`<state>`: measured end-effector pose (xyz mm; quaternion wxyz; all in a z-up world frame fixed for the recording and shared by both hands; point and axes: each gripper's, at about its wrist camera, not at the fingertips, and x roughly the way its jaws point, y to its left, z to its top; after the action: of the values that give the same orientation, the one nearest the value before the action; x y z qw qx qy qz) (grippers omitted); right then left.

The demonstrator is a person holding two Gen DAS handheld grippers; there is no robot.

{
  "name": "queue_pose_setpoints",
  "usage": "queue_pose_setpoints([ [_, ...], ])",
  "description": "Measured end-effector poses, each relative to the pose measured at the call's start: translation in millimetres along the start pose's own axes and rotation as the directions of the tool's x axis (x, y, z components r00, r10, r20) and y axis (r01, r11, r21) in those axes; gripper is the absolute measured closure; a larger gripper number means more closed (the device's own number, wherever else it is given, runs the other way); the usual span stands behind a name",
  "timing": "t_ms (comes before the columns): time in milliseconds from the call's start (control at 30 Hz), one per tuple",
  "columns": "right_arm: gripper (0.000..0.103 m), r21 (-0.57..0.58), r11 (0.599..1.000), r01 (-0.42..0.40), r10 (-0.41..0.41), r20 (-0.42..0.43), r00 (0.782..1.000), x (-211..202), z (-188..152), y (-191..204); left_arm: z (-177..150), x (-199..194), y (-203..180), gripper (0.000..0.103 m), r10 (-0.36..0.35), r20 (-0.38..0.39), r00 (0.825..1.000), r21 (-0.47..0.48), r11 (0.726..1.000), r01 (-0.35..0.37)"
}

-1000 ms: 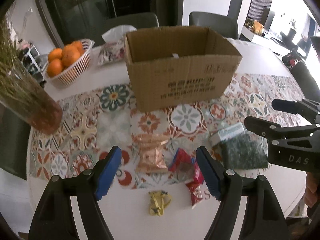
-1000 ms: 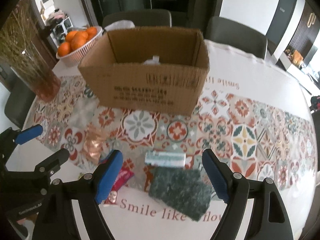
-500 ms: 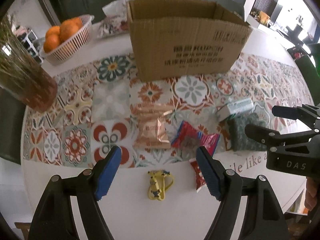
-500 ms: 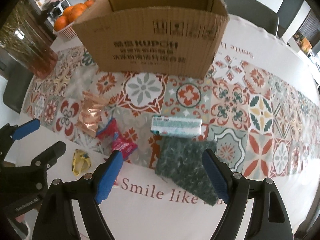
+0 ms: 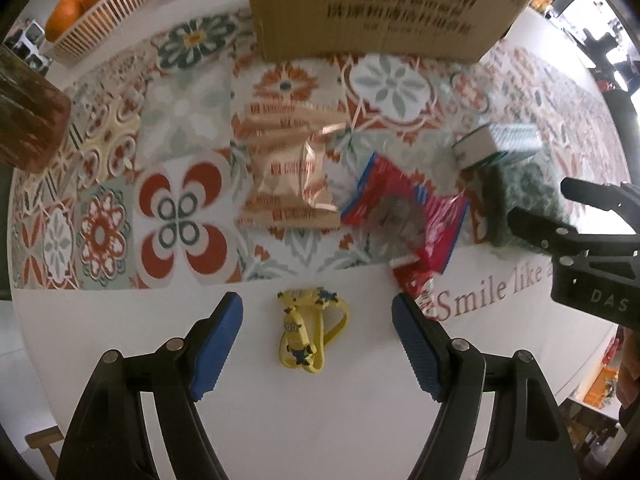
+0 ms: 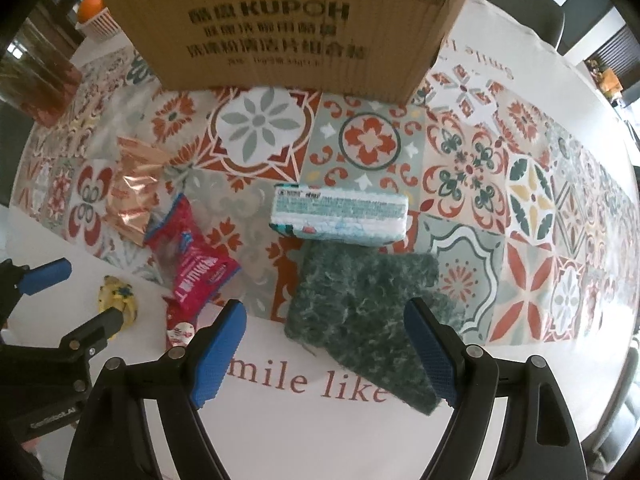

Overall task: Organize soft objects
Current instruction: 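Move both grippers back to the green scouring pad and Minion keychain, then grasp the green scouring pad with the right gripper while the left grasps the Minion keychain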

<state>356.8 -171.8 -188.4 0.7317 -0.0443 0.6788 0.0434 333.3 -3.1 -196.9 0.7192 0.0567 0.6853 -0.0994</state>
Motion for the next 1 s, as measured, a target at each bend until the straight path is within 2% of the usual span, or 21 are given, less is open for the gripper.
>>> queue_pose_setpoints([
  [333,0.021,-0.025,0.996,0.088,-0.088,0.003,0.996,19.5,-0.1,0.8,-13.1,32.8,2.7,0.026,0.021,-0.084,0.996,-0.001,1.0,-0.021],
  [567,0.021,-0.012,0.996,0.09,-0.09,-0.01,0.996,39.0,2.4,-7.5,-19.0,44.9,2.0,0.027,0.065,-0.076,0.995,-0.008,0.998,-0.066],
  [700,0.021,-0.016,0.996,0.085,-0.085,-0.013,0.996,50.8,3.6,-9.1,-21.6,49.3,1.9,0.028,0.098,-0.043,0.994,-0.014,0.995,-0.098],
  [767,0.022,-0.027,0.996,0.09,-0.09,-0.005,0.996,55.1,2.7,-8.8,-22.6,52.3,-0.8,0.031,0.111,-0.035,0.993,-0.005,0.994,-0.112],
  [867,0.027,-0.038,0.996,0.087,-0.086,0.01,0.996,58.9,-1.7,-4.6,-24.0,54.1,-0.3,0.034,0.104,-0.031,0.994,-0.01,0.995,-0.104],
  [933,0.031,-0.034,0.997,0.076,-0.076,0.019,0.997,59.3,-3.8,-3.6,-24.1,54.6,1.0,0.041,0.091,-0.027,0.995,-0.014,0.996,-0.092],
  [1000,0.044,-0.026,0.997,0.07,-0.069,0.033,0.997,53.9,-9.7,4.5,-23.5,50.0,2.0,0.05,0.066,-0.026,0.997,-0.019,0.998,-0.067],
])
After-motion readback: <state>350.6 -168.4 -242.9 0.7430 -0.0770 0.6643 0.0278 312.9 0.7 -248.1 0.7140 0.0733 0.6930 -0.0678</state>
